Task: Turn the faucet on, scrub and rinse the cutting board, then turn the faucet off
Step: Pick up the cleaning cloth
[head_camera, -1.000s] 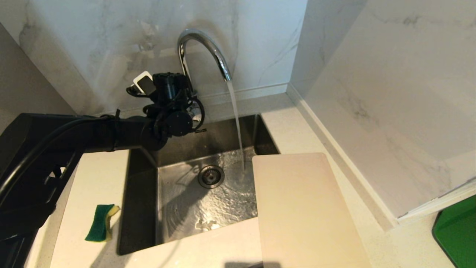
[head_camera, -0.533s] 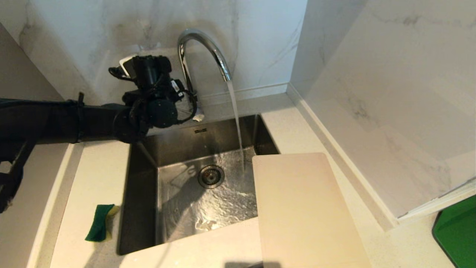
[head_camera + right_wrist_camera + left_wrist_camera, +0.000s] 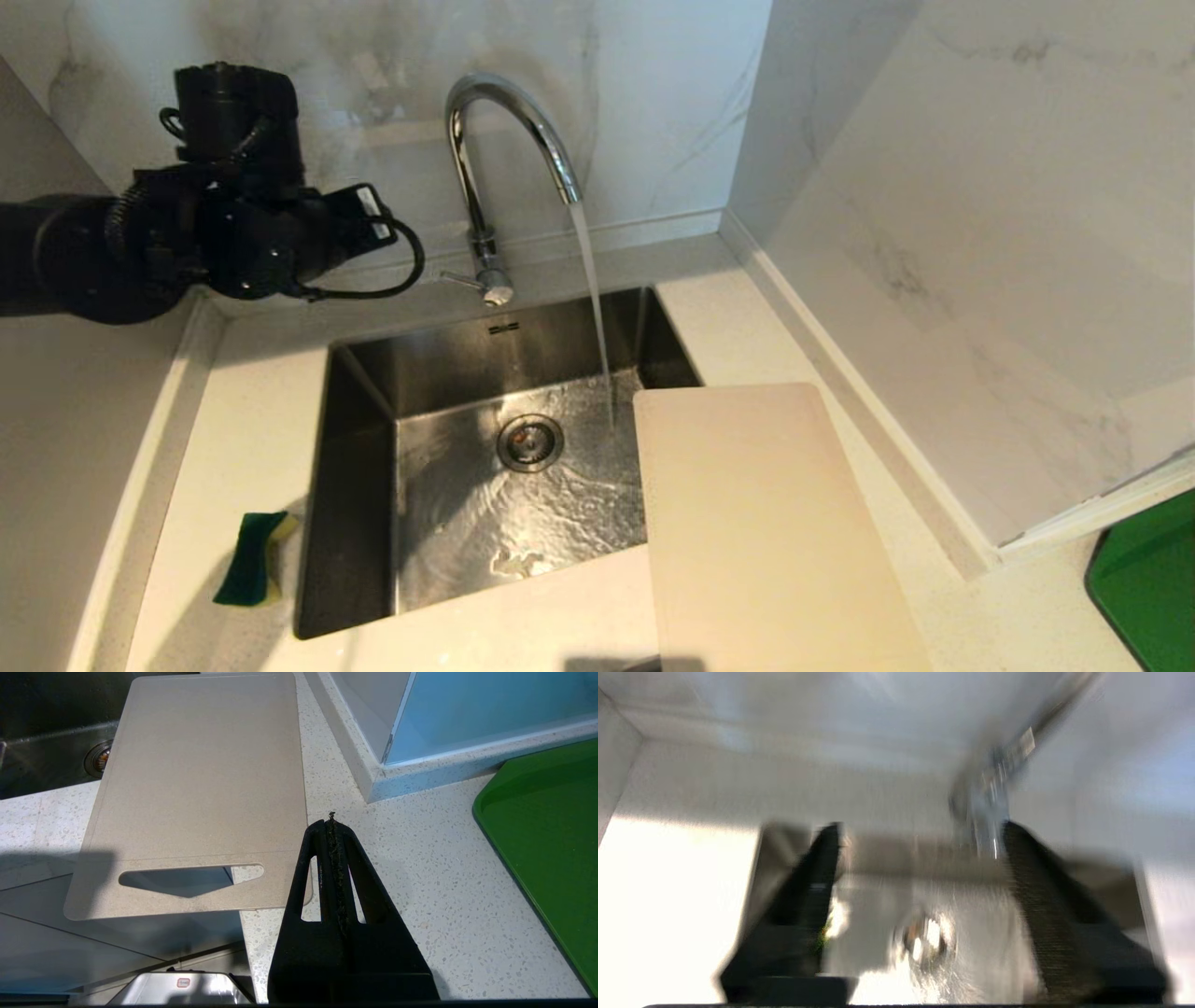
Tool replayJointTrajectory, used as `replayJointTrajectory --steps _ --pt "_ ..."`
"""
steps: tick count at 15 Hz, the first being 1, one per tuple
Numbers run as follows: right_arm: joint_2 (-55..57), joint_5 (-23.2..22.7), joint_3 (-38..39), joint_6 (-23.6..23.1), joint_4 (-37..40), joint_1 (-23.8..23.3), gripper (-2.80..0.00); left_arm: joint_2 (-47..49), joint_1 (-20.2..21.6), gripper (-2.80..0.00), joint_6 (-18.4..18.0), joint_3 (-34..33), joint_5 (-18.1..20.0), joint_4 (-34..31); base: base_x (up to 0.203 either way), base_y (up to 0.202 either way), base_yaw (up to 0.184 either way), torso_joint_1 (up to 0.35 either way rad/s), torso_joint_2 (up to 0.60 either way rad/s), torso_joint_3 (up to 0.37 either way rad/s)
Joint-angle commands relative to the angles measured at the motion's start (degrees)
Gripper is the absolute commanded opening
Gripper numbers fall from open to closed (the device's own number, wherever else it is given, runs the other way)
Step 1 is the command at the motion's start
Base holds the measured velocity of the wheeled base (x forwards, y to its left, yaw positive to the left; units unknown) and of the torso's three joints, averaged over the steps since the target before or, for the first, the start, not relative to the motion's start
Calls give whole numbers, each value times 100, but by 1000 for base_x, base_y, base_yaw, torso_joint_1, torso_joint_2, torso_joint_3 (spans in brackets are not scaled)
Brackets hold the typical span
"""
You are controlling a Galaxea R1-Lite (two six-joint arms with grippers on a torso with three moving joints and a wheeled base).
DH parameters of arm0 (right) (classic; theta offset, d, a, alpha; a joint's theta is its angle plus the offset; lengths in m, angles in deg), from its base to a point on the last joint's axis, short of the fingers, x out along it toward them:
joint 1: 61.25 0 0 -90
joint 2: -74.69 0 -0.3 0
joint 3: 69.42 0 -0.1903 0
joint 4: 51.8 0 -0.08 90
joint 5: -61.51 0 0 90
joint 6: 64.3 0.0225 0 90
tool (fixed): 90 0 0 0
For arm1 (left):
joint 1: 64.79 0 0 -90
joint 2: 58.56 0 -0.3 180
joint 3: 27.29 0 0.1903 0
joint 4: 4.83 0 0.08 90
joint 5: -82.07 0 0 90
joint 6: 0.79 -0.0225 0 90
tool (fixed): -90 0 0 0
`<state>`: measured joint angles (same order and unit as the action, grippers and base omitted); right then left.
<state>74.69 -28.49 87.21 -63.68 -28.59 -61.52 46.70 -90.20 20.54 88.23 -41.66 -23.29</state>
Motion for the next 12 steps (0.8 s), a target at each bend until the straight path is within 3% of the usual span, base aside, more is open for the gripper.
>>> replayJointTrajectory --steps 1,3,6,8,12 --pt "0 0 0 -1 -3 0 -280 -720 67 -280 -81 -10 410 -972 0 0 0 0 0 0" --pt "0 0 0 -1 -3 0 -280 -1061 225 -280 -189 -4 739 -1675 0 0 0 0 0 0" --pt "0 0 0 -1 -3 0 -280 -1566 694 -280 -309 189 1584 -3524 0 0 0 0 0 0" --pt "0 0 0 -1 -3 0 -280 -1797 1172 -280 -532 398 1883 -4544 0 0 0 0 0 0" --pt "0 0 0 -1 -3 0 -280 -2256 1955 -280 -1652 -263 2004 -4845 0 0 0 0 0 0"
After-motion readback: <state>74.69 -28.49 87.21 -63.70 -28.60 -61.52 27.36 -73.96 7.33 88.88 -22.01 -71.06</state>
